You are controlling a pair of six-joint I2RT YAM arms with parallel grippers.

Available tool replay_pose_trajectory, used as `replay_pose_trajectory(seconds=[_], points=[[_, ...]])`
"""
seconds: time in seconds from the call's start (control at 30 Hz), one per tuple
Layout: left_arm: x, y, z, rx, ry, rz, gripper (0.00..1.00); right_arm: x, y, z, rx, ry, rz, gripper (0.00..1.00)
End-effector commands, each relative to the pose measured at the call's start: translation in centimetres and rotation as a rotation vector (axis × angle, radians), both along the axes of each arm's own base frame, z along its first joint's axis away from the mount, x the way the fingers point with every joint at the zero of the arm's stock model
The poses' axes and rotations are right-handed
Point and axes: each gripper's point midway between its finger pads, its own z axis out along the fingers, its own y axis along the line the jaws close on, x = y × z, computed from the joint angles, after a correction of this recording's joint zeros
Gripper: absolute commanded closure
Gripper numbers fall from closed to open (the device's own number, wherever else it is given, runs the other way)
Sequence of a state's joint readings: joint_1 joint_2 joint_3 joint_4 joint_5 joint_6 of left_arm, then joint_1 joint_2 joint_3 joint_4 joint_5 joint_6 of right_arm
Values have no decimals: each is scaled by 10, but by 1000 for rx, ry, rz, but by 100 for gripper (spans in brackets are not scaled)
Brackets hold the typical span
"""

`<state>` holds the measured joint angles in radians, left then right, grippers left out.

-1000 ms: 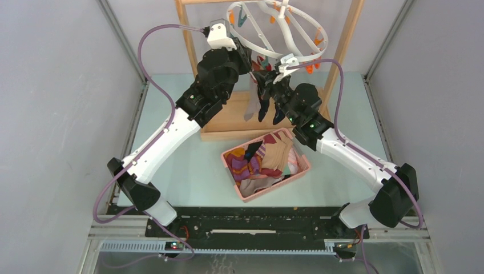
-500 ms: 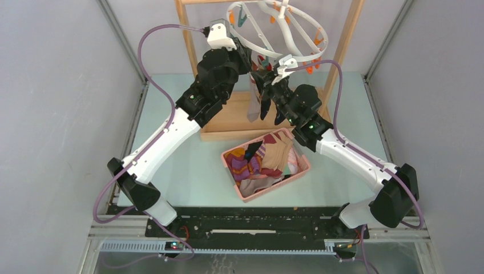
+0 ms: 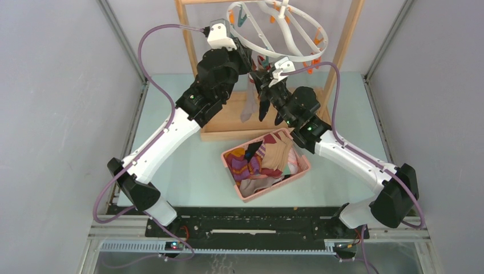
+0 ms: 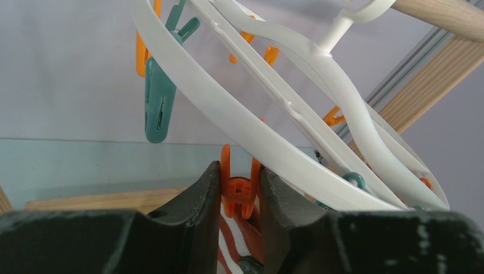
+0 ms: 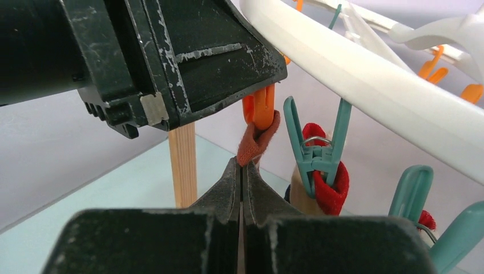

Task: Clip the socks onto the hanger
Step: Clamp the sock onto the hanger.

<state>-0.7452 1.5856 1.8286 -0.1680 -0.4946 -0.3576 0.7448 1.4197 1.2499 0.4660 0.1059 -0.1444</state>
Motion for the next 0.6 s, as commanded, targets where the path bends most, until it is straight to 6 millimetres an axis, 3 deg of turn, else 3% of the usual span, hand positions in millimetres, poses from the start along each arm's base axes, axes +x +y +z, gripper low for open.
replay_pose_trajectory(seconds=[0.0,0.57], points=[[-11,15,33,-49,-61,10,99,-10,-15,37,34,-113,-58,100],[-11,13,32,-59,-56,-1,99,-13,-12,47,16,-188,-59,100]])
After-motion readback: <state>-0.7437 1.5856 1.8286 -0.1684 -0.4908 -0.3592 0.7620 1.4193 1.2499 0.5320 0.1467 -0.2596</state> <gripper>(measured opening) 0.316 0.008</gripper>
